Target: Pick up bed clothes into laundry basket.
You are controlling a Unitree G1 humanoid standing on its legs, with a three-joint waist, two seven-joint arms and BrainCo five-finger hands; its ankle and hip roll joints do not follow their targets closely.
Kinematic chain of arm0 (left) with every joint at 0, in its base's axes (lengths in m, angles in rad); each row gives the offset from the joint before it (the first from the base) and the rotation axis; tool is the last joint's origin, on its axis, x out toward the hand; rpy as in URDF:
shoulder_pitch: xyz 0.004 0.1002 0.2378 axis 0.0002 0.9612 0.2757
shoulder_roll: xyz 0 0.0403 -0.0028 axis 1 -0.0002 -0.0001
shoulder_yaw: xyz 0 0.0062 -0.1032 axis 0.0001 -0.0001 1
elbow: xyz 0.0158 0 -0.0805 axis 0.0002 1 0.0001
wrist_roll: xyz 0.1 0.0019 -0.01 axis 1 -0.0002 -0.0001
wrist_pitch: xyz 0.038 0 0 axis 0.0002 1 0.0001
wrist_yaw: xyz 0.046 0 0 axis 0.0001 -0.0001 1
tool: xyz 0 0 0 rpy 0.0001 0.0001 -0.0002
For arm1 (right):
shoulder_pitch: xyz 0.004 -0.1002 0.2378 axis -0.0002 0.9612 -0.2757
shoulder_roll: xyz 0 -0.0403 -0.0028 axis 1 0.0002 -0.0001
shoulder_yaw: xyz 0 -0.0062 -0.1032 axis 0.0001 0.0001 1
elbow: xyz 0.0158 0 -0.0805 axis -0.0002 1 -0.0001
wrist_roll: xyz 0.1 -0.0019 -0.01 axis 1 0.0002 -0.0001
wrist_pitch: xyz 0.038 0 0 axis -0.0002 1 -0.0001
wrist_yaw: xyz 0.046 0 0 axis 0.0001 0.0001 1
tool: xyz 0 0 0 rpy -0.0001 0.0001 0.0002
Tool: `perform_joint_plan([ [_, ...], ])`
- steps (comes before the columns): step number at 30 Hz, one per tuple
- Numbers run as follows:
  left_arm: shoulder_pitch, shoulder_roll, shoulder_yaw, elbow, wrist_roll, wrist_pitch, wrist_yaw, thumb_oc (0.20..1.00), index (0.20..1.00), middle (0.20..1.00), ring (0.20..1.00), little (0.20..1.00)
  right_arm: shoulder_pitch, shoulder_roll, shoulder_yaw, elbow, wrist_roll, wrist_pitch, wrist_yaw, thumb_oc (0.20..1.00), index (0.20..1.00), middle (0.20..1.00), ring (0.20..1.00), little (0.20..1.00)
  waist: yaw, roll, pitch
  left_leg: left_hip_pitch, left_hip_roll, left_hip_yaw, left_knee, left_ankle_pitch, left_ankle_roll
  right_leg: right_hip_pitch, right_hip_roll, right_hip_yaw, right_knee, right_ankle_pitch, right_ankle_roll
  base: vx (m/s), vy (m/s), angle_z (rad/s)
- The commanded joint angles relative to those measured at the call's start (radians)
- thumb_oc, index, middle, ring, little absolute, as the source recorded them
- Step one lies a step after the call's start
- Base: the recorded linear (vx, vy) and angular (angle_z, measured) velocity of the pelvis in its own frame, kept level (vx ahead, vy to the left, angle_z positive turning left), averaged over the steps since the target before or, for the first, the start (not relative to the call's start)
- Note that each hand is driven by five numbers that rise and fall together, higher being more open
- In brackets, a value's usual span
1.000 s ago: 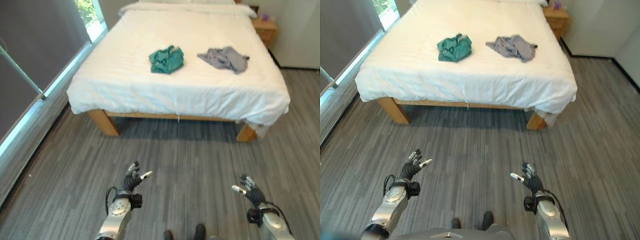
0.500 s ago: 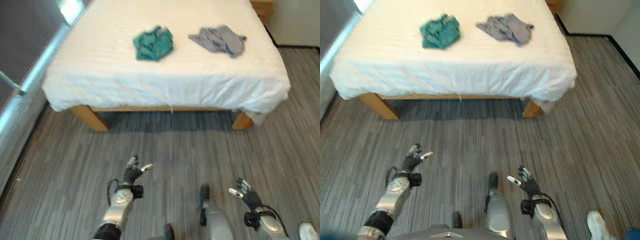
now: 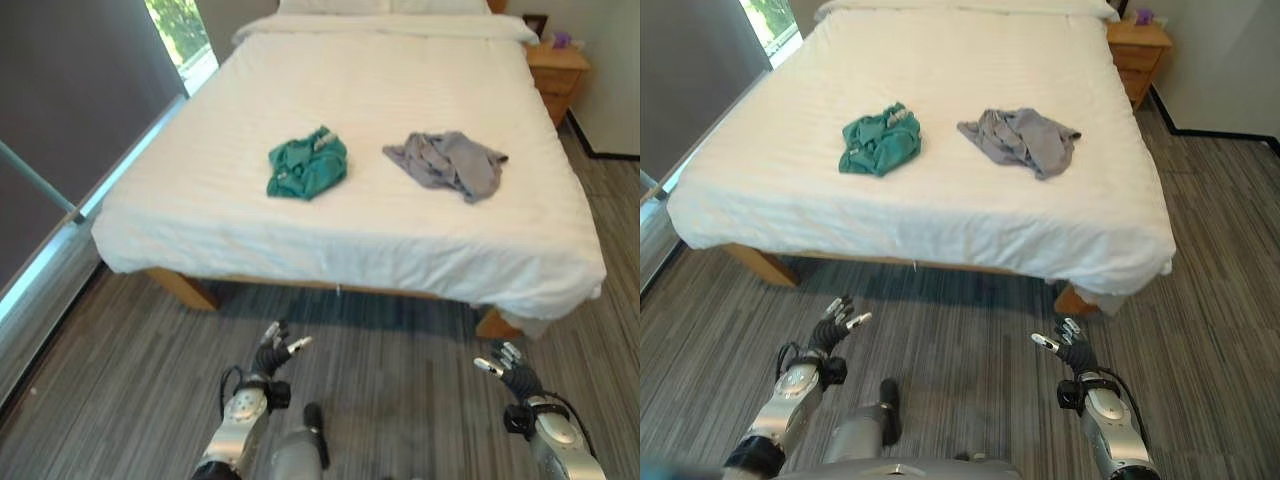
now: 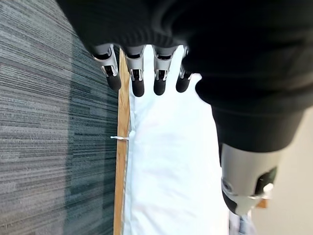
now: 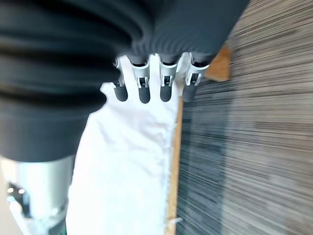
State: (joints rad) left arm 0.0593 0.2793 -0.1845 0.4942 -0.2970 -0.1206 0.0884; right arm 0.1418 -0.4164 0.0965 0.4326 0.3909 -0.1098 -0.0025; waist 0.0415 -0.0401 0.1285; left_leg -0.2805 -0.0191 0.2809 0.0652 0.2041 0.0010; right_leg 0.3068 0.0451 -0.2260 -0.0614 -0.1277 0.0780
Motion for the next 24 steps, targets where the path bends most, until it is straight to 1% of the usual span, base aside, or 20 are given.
perform_joint_plan([
  [1,-0.04,0.032,0.015,-0.071,0.045,-0.042,-0.022,1.0,1.0,1.0,1.0,1.0,-0.015,-0.028,-0.035,-0.082,-0.057,-0.039,0.011,1.0,1.0,1.0,1.0,1.0,0.017,-0.001,-0.013,0.085,0.083,-0.003,-0.058,0.04,-0.1,-0.128,-0.076,0.037,-0.026,0.117,0.025,0.37,0.045,-0.28],
  [2,-0.045,0.03,0.012,-0.066,0.048,-0.041,-0.024,1.0,1.0,1.0,1.0,1.0,-0.018,-0.022,-0.029,-0.076,-0.064,-0.038,0.01,1.0,1.0,1.0,1.0,1.0,0.02,-0.003,-0.023,0.091,0.076,-0.009,-0.06,0.04,-0.098,-0.116,-0.085,0.044,-0.026,0.12,0.031,0.39,0.07,-0.28],
  [3,-0.042,0.03,0.011,-0.07,0.044,-0.04,-0.025,1.0,1.0,1.0,1.0,1.0,-0.02,-0.01,-0.027,-0.075,-0.066,-0.036,0.008,1.0,1.0,1.0,1.0,1.0,0.019,-0.014,-0.035,0.115,0.066,0.0,-0.079,0.012,-0.078,-0.109,-0.106,0.045,-0.018,0.127,0.044,0.36,0.092,0.04],
  [5,-0.039,0.032,0.01,-0.076,0.042,-0.036,-0.026,1.0,1.0,1.0,1.0,1.0,-0.022,0.012,-0.019,-0.079,-0.053,-0.038,0.009,1.0,1.0,1.0,1.0,1.0,0.019,-0.022,-0.044,0.172,0.043,0.027,-0.118,-0.024,-0.044,-0.135,-0.144,0.05,0.105,0.164,0.075,0.23,0.1,-0.03],
  [6,-0.04,0.032,0.01,-0.076,0.042,-0.036,-0.026,1.0,1.0,1.0,1.0,1.0,-0.022,0.012,-0.019,-0.079,-0.053,-0.038,0.009,1.0,1.0,1.0,1.0,1.0,0.022,-0.02,-0.046,0.168,0.046,0.03,-0.118,-0.022,-0.044,-0.14,-0.142,0.053,0.105,0.167,0.074,0.12,0.087,0.15],
  [7,-0.039,0.039,0.007,-0.086,0.049,-0.032,-0.029,1.0,1.0,1.0,1.0,1.0,-0.033,0.018,-0.01,-0.087,-0.06,-0.037,0.012,1.0,1.0,1.0,1.0,1.0,0.025,-0.021,-0.044,0.192,0.041,0.045,-0.128,-0.041,-0.027,-0.197,-0.157,0.063,0.224,0.223,0.103,0.17,0.145,0.02],
  [8,-0.045,0.057,0.001,-0.109,0.057,-0.03,-0.034,1.0,1.0,1.0,1.0,1.0,-0.053,0.01,-0.005,-0.139,-0.104,-0.038,0.013,1.0,1.0,1.0,1.0,1.0,0.013,-0.006,-0.015,0.25,0.039,0.049,-0.141,-0.073,0.005,-0.309,-0.191,0.054,0.461,0.327,0.162,0.17,0.144,-0.11],
  [9,-0.045,0.057,0.002,-0.109,0.057,-0.03,-0.034,1.0,1.0,1.0,1.0,1.0,-0.054,0.01,-0.006,-0.139,-0.104,-0.037,0.013,1.0,1.0,1.0,1.0,1.0,0.016,-0.004,-0.017,0.247,0.042,0.051,-0.142,-0.07,0.004,-0.313,-0.188,0.056,0.46,0.331,0.16,0.37,0.18,-0.38],
  [10,-0.056,0.071,-0.009,-0.115,0.065,-0.034,-0.038,1.0,1.0,1.0,1.0,1.0,-0.058,0.004,-0.032,-0.21,-0.118,-0.047,-0.002,1.0,1.0,1.0,1.0,1.0,-0.015,0.03,-0.001,0.314,0.055,0.02,-0.152,-0.089,0.008,-0.416,-0.21,0.046,0.542,0.326,0.137,0.25,0.073,-0.21],
  [11,-0.056,0.071,-0.009,-0.115,0.065,-0.034,-0.038,1.0,1.0,1.0,1.0,1.0,-0.057,0.004,-0.033,-0.212,-0.118,-0.046,-0.002,1.0,1.0,1.0,1.0,1.0,-0.018,0.029,0.001,0.316,0.053,0.017,-0.152,-0.09,0.007,-0.415,-0.213,0.044,0.547,0.321,0.137,0.26,0.075,0.11],
  [12,-0.056,0.071,-0.009,-0.115,0.065,-0.034,-0.038,1.0,1.0,1.0,1.0,1.0,-0.057,0.004,-0.033,-0.213,-0.118,-0.046,-0.002,1.0,1.0,1.0,1.0,1.0,-0.019,0.028,0.002,0.316,0.052,0.016,-0.152,-0.09,0.007,-0.415,-0.214,0.043,0.548,0.32,0.137,0.19,-0.051,0.45],
  [13,-0.059,0.081,-0.007,-0.121,0.072,-0.037,-0.048,1.0,1.0,1.0,1.0,1.0,-0.056,-0.014,-0.069,-0.279,-0.133,-0.058,-0.004,1.0,1.0,1.0,1.0,1.0,-0.028,0.03,0.001,0.332,0.053,-0.007,-0.152,-0.097,-0.004,-0.451,-0.244,0.035,0.46,0.306,0.114,0.19,-0.051,0.5],
  [14,-0.058,0.081,-0.008,-0.121,0.072,-0.037,-0.048,1.0,1.0,1.0,1.0,1.0,-0.053,-0.014,-0.07,-0.282,-0.134,-0.056,-0.003,1.0,1.0,1.0,1.0,1.0,-0.034,0.031,0.003,0.334,0.053,-0.015,-0.152,-0.098,-0.004,-0.444,-0.245,0.027,0.458,0.303,0.114,0.31,-0.123,0.35],
  [16,-0.049,0.084,-0.007,-0.117,0.065,-0.037,-0.061,1.0,1.0,1.0,1.0,1.0,-0.05,-0.053,-0.131,-0.328,-0.158,-0.065,-0.015,1.0,1.0,1.0,1.0,1.0,-0.051,0.016,-0.008,0.346,0.041,-0.052,-0.152,-0.121,-0.018,-0.456,-0.24,0.07,0.311,0.293,0.105,0.28,-0.142,0.35],
  [18,-0.052,0.083,-0.019,-0.093,0.074,-0.041,-0.077,1.0,1.0,1.0,1.0,1.0,-0.06,-0.107,-0.199,-0.34,-0.178,-0.071,-0.039,1.0,1.0,1.0,1.0,1.0,-0.076,0.001,-0.013,0.367,0.034,-0.098,-0.152,-0.16,-0.026,-0.44,-0.203,0.159,0.148,0.285,0.11,0.33,-0.135,0.78],
  [20,-0.051,0.084,-0.03,-0.079,0.087,-0.041,-0.079,1.0,1.0,1.0,1.0,1.0,-0.087,-0.158,-0.238,-0.333,-0.194,-0.075,-0.061,1.0,1.0,1.0,1.0,1.0,-0.083,-0.009,-0.017,0.385,0.032,-0.131,-0.152,-0.175,-0.028,-0.455,-0.185,0.214,0.118,0.308,0.128,0.27,-0.116,0.8],
  [21,-0.042,0.085,-0.032,-0.084,0.082,-0.034,-0.092,1.0,1.0,1.0,1.0,1.0,-0.088,-0.197,-0.271,-0.333,-0.21,-0.061,-0.065,1.0,1.0,1.0,1.0,1.0,-0.081,-0.015,-0.02,0.392,0.03,-0.15,-0.152,-0.186,-0.03,-0.441,-0.183,0.219,0.117,0.293,0.126,0.23,-0.129,0.92],
  [22,-0.027,0.087,-0.035,-0.083,0.085,-0.034,-0.098,1.0,1.0,1.0,1.0,1.0,-0.119,-0.245,-0.276,-0.299,-0.244,-0.049,-0.078,1.0,1.0,1.0,1.0,1.0,-0.068,-0.025,-0.021,0.399,0.03,-0.155,-0.152,-0.188,-0.03,-0.436,-0.189,0.201,0.118,0.308,0.127,0.17,-0.125,1.14],
  [23,-0.017,0.084,-0.041,-0.091,0.081,-0.028,-0.115,1.0,1.0,1.0,1.0,1.0,-0.15,-0.302,-0.283,-0.273,-0.254,-0.041,-0.071,1.0,1.0,1.0,1.0,1.0,-0.063,-0.025,-0.026,0.397,0.032,-0.169,-0.152,-0.189,-0.032,-0.421,-0.186,0.193,0.099,0.293,0.121,0.15,-0.206,1.09],
  [24,0.001,0.088,-0.073,-0.083,0.059,-0.027,-0.132,1.0,1.0,1.0,1.0,1.0,-0.254,-0.425,-0.247,-0.138,-0.241,-0.016,-0.064,1.0,1.0,1.0,1.0,1.0,-0.037,-0.032,-0.027,0.387,0.035,-0.193,-0.152,-0.183,-0.037,-0.396,-0.18,0.175,0.074,0.285,0.109,0.11,-0.189,0.83],
])
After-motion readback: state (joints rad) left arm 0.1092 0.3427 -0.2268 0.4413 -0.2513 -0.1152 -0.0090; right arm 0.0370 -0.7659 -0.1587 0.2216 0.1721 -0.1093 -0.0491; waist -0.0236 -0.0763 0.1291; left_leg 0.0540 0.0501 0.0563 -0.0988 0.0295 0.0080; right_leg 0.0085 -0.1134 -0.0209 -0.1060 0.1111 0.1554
